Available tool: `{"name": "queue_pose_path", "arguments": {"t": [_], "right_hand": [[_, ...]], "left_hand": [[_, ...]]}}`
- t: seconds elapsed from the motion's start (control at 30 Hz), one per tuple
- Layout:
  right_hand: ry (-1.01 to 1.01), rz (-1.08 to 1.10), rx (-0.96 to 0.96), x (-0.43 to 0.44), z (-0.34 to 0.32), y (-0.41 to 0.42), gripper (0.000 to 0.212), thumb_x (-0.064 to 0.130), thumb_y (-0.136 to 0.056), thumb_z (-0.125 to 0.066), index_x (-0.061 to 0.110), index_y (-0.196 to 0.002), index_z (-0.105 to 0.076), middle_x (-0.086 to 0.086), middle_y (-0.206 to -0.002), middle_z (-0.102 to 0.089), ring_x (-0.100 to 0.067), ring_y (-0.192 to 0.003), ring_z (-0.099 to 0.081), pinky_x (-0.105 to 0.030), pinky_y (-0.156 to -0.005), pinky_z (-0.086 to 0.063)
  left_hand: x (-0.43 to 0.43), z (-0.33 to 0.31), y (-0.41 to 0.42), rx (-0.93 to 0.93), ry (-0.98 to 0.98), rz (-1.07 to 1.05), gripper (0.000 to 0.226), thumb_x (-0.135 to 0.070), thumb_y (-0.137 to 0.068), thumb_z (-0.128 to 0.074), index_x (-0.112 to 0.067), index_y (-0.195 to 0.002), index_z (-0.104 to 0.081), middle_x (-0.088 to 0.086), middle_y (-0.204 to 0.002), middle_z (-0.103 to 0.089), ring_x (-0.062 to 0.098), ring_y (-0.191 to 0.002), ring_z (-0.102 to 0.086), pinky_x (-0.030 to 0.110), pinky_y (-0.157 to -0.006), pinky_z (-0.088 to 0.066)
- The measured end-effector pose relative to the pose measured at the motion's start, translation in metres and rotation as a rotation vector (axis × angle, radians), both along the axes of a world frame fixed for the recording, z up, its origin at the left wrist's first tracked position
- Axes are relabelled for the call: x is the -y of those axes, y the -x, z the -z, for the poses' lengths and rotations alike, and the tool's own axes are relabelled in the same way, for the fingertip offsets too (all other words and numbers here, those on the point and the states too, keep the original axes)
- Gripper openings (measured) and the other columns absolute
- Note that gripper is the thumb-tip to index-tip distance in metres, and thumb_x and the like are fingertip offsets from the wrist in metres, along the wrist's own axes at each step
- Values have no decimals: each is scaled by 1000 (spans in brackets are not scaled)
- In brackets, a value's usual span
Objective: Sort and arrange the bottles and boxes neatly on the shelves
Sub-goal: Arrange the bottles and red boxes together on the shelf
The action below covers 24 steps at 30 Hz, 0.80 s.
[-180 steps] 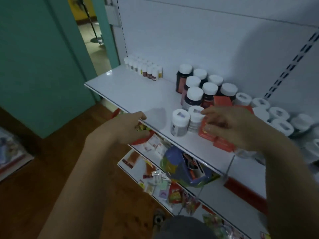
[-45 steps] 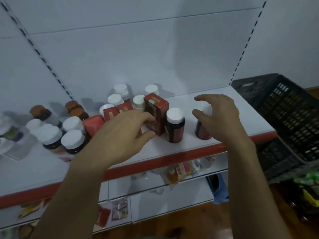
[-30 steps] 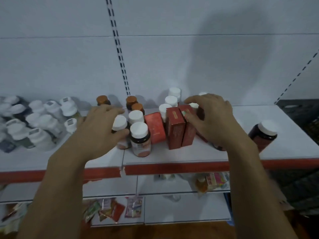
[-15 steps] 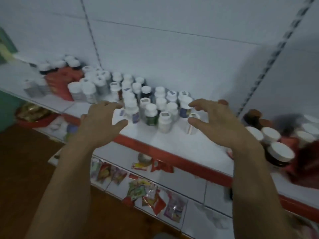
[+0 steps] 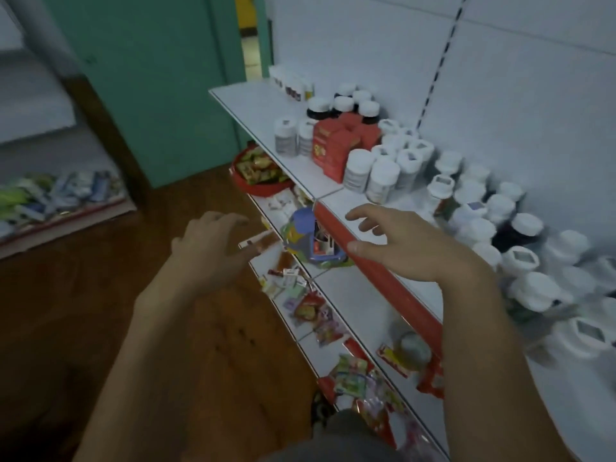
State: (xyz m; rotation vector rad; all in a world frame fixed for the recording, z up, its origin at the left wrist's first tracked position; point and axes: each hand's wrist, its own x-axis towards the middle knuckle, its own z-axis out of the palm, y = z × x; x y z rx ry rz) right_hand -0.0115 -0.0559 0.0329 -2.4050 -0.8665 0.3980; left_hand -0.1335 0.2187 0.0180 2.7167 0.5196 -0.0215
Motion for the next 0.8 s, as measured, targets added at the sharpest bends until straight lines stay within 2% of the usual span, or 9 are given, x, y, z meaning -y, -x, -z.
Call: {"name": "queue_pose_path", "arguments": {"t": [0.07, 0.2, 0.27, 0.37, 0.53, 0.67, 0.73, 0.8], "right_hand": [[36, -50, -42, -14, 6, -23, 45, 46, -94, -66, 39, -136, -50, 6, -124, -57, -9, -107, -54, -18, -77, -41], [95, -48, -88, -25, 1, -72, 56, 52, -94, -63, 37, -144, -44, 4, -134, -56, -12, -108, -55, -25, -83, -41], [61, -24, -92, -28, -7, -93, 56, 54, -93, -63, 38, -144, -44, 6, -133, -56, -10, -106, -55, -23, -78, -41], [20, -7, -22, -37, -18, -128, 50, 54, -92, -64, 37, -137, -49, 7, -125, -59, -10, -101, -57, -25, -76, -42], [-79, 79, 63, -61, -22, -156, 38, 46, -94, -65, 30, -128, -56, 12, -106, -55, -11, -93, -59, -26, -68, -44], [-23, 58, 71, -81, -16, -166, 41, 46, -95, -64, 30, -131, -55, 14, -108, -57, -11, -92, -59, -35, -81, -52], [-42, 83, 107, -94, -14, -173, 40, 45, -94, -64, 31, -131, -56, 12, -111, -62, -13, -94, -60, -36, -84, -53], [-103, 130, 165, -109, -15, -183, 34, 40, -93, -65, 30, -125, -59, 9, -111, -67, -14, -97, -63, -38, -83, -54]], "left_hand": [[-12, 2, -22, -10, -3, -2, 56, -50, -93, -63, -32, -144, -47, 4, -150, -42, 30, -136, -42, 59, -109, -39], [-28, -11, -80, -34, 4, 38, 58, -46, -94, -65, -29, -146, -46, 7, -151, -42, 30, -137, -43, 56, -111, -38], [-35, -26, -113, -16, -7, 74, 58, -46, -93, -66, -30, -145, -47, 7, -147, -46, 30, -134, -46, 54, -109, -40], [-37, -36, -161, 104, 18, 94, 57, -42, -91, -67, -30, -144, -49, 8, -140, -52, 29, -128, -50, 50, -107, -44], [-35, -15, -209, 115, 57, 108, 68, -42, -91, -70, -33, -150, -38, 6, -150, -44, 28, -133, -46, 53, -109, -43], [-52, -8, -249, 215, 122, 85, 72, -37, -92, -71, -35, -152, -34, 6, -156, -34, 29, -133, -45, 39, -104, -41], [-62, -6, -274, 208, 143, 113, 73, -38, -90, -72, -34, -152, -34, 5, -159, -29, 30, -137, -42, 42, -104, -41], [-74, -4, -297, 144, 134, 149, 77, -40, -89, -73, -35, -153, -32, 5, -161, -25, 32, -143, -35, 49, -110, -38]]}}
